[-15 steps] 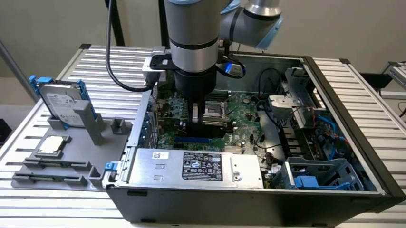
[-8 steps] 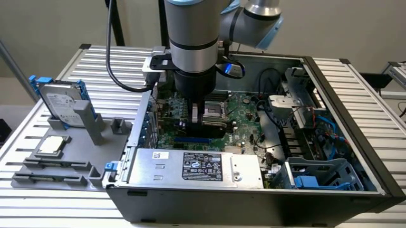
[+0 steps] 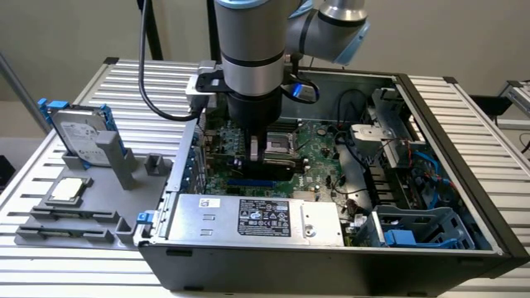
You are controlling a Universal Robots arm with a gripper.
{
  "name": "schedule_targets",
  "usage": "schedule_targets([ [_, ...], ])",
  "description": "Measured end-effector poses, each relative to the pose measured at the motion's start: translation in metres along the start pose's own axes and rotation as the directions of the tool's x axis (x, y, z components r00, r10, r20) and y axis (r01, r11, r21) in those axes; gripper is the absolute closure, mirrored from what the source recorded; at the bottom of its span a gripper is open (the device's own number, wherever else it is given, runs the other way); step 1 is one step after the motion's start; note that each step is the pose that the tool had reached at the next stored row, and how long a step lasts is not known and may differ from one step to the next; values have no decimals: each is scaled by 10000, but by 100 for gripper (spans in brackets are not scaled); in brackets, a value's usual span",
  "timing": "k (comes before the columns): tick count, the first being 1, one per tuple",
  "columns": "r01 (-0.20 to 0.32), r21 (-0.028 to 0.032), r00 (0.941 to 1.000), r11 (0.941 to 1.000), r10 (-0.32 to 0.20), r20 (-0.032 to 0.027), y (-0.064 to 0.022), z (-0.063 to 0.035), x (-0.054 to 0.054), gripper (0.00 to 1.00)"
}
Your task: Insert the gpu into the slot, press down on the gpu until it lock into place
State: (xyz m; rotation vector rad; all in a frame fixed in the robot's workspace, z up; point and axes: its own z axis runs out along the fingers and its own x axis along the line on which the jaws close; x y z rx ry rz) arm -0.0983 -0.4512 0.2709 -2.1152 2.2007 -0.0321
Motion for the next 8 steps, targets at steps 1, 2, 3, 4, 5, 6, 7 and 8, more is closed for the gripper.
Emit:
schedule_targets([
  [1,0,0,10000,10000,0,0,4,3,-2,74],
  [2,1,0,10000,10000,-1,1,8,7,-6,74],
  [3,0,1,10000,10000,0,1,13,10,-10,74],
  [4,0,1,10000,10000,0,2,16,13,-13,74],
  [5,0,-1,10000,10000,0,0,19,15,-14,74],
  [6,1,-4,10000,10000,-1,-1,22,17,-14,74],
  [7,1,-7,10000,10000,-1,-1,25,21,-14,74],
  [8,1,-10,10000,10000,-1,0,27,25,-14,74],
])
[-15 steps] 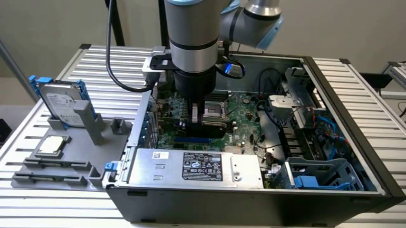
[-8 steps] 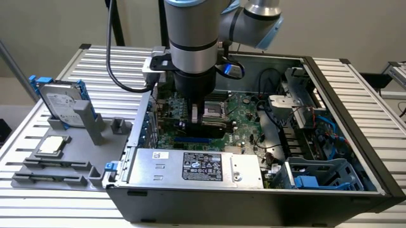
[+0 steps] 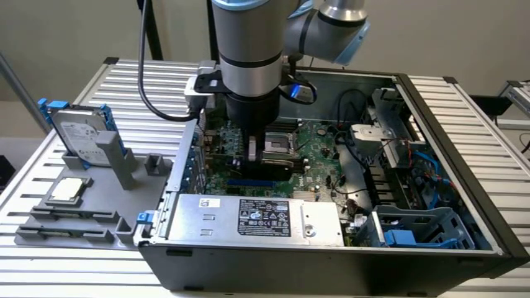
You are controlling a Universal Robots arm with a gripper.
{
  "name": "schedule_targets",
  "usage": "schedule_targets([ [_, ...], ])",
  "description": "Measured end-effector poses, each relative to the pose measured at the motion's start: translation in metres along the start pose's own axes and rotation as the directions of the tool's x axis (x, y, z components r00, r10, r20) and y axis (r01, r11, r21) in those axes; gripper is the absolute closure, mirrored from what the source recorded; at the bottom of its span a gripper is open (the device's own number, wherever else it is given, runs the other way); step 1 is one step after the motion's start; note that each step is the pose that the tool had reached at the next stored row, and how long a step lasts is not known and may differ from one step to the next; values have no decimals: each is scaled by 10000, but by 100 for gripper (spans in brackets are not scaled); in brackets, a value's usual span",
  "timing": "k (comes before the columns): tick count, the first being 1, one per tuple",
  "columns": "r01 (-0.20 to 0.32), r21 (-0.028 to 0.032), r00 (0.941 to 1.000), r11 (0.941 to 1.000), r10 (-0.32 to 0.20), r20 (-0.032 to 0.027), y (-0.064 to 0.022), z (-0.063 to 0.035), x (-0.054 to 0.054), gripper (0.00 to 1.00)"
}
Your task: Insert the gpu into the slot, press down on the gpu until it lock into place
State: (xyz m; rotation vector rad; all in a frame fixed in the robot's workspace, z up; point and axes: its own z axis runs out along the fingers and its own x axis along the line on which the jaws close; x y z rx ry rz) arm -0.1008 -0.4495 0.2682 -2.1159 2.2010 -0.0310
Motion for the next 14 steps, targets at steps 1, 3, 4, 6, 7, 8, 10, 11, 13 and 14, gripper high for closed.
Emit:
schedule_targets([
  [1,0,-3,10000,10000,0,0,2,5,0,74],
  [3,0,-17,10000,10000,0,-2,4,11,0,74],
  [4,2,-24,10000,10000,-2,-4,4,11,1,74],
  [6,6,-29,10000,10000,-6,0,5,19,1,74],
  [7,8,-38,10000,10000,-8,-1,5,22,1,74],
  [8,9,-52,10000,10000,-9,-1,5,26,1,74],
  [10,13,-97,10000,10000,-13,-4,5,31,1,74],
  [11,15,-132,10000,9999,-15,-5,5,33,1,74],
  [13,17,-191,10000,9998,-17,-6,6,38,2,74],
  [14,16,-203,10000,9998,-16,-8,6,38,2,74],
])
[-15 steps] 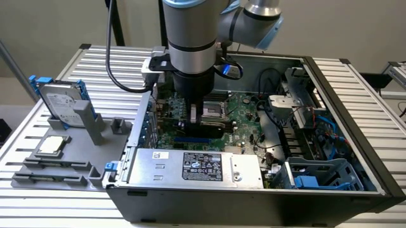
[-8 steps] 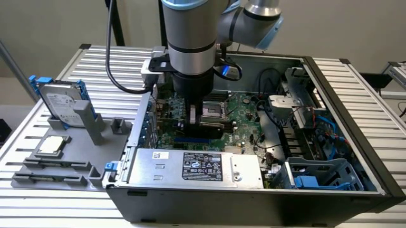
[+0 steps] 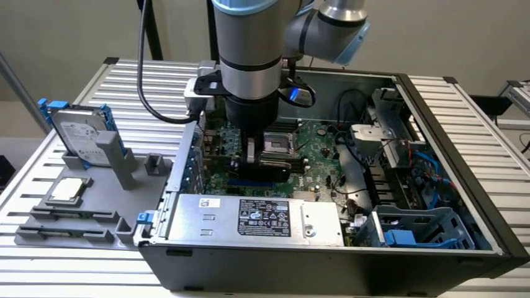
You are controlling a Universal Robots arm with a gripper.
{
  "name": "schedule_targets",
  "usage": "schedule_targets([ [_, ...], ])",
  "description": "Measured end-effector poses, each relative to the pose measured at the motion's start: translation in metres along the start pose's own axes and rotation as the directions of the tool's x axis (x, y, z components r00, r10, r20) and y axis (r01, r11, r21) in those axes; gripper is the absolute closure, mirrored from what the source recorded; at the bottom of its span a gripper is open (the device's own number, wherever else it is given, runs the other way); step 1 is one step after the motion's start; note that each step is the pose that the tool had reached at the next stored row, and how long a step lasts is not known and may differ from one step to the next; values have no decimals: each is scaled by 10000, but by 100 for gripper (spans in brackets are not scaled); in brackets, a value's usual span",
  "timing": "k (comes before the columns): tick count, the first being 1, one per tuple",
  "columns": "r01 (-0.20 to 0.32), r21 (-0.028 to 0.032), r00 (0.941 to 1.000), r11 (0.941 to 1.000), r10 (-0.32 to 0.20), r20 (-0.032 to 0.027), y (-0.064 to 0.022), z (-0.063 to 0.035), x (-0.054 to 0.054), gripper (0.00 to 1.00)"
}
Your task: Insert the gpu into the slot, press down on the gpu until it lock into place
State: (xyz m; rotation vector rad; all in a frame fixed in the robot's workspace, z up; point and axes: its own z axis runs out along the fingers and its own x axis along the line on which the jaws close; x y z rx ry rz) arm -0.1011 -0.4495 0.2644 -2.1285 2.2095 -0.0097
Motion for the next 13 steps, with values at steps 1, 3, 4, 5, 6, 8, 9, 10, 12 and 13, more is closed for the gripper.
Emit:
schedule_targets([
  [1,0,-4,10000,10000,0,0,0,2,0,74],
  [3,3,-7,10000,10000,-3,3,0,9,0,74],
  [4,4,-11,10000,10000,-4,3,0,12,0,74],
  [5,6,-19,10000,10000,-6,1,0,14,1,74],
  [6,6,-27,10000,10000,-6,0,-1,17,0,74],
  [8,6,-50,10000,10000,-6,-2,-4,20,1,74],
  [9,5,-60,10000,10000,-5,-2,-5,22,1,74],
  [10,5,-72,10000,10000,-5,-4,-8,23,1,74],
  [12,3,-96,10000,10000,-3,-5,-14,25,1,74],
  [13,2,-105,10000,9999,-2,-3,-20,27,1,74],
])
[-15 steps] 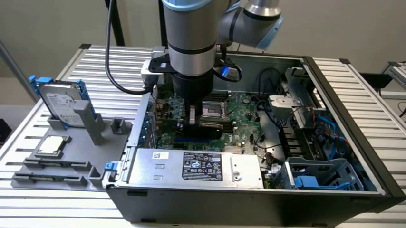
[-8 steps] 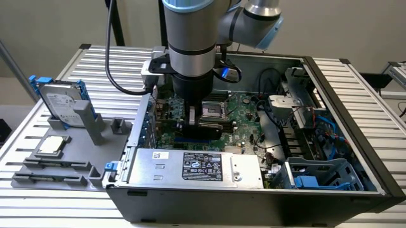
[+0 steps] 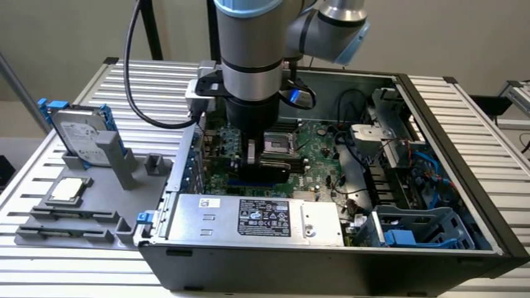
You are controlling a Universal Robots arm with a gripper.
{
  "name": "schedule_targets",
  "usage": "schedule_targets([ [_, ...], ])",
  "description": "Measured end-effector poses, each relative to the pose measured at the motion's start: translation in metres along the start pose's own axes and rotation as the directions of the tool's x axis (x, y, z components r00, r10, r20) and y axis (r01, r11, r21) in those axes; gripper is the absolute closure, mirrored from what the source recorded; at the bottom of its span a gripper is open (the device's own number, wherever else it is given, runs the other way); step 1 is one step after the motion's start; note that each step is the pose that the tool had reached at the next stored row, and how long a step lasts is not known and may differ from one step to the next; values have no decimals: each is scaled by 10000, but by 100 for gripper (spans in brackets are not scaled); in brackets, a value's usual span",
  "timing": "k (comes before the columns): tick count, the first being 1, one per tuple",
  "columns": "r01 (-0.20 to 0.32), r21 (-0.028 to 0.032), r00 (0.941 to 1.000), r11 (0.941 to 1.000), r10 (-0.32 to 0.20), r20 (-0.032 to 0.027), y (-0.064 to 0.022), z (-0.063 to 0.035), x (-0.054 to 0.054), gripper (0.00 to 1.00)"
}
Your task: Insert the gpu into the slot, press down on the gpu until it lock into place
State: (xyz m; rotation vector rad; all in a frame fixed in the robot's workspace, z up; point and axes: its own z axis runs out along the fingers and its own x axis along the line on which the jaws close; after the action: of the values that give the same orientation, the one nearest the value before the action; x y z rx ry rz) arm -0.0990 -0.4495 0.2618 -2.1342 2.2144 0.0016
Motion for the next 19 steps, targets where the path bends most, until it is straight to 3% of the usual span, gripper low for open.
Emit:
schedule_targets([
  [7,0,-46,10000,10000,0,-28,-12,0,0,74],
  [12,7,-47,10000,10000,-7,-95,-12,0,0,74],
  [19,45,-50,9999,10000,-46,-101,-12,2,0,74],
])
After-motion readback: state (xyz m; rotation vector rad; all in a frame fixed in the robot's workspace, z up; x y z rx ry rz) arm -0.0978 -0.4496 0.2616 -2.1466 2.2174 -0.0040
